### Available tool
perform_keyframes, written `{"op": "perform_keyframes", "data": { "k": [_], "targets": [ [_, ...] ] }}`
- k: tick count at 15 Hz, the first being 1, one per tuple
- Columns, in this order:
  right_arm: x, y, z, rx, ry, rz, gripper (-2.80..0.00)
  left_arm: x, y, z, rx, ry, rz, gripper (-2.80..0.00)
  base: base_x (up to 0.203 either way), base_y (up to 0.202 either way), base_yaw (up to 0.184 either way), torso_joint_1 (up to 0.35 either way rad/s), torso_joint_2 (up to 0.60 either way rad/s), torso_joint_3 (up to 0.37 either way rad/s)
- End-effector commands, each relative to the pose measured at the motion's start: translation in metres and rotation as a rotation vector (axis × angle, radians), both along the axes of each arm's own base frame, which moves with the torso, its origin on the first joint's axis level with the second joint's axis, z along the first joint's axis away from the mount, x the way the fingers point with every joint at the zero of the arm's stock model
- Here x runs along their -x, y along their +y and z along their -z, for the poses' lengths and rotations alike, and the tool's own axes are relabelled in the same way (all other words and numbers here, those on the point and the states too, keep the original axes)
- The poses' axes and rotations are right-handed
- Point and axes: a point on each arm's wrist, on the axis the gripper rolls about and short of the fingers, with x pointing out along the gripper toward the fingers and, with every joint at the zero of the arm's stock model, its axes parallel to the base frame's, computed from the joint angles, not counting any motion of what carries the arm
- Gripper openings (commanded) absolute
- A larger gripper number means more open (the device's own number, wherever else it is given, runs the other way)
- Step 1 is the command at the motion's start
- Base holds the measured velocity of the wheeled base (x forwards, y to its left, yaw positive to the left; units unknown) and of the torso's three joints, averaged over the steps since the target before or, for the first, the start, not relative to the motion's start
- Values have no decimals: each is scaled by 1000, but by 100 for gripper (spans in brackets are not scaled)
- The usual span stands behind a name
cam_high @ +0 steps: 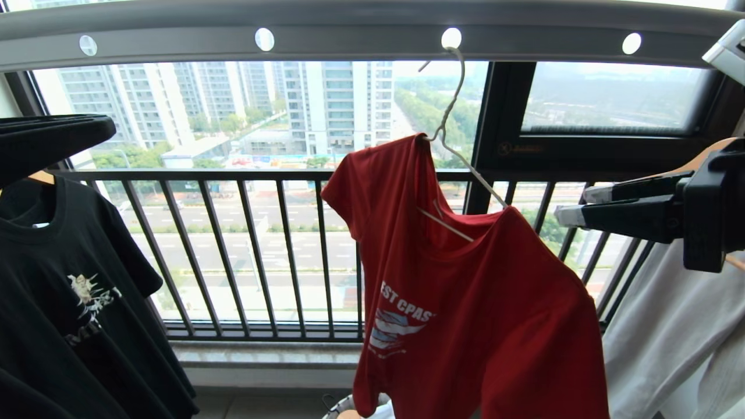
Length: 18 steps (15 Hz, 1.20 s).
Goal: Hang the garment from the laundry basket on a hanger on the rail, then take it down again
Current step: Take the clothes off the clothes rack
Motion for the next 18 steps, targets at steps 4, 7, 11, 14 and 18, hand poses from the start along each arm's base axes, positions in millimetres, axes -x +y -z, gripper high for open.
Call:
{"op": "perform_keyframes", "data": {
  "k": [4,7,11,14,18],
  "targets": [
    [-47,30,-12,64,20,-25,0,-11,-5,4,-13,31,1,-280,0,0,0,0,0,0],
    [-67,42,-10,92,19,-36,0,-11,-7,5,-14,37,15,-280,0,0,0,0,0,0],
    [-88,55,-8,100,24,-39,0,-11,-7,5,-14,37,15,-280,0,0,0,0,0,0],
    [-98,64,-2,148,30,-49,-145,-11,-7,5,-14,37,13,-280,0,0,0,0,0,0],
    [-101,67,2,165,39,-53,-280,-11,-7,5,-14,36,15,-280,0,0,0,0,0,0]
  ]
}}
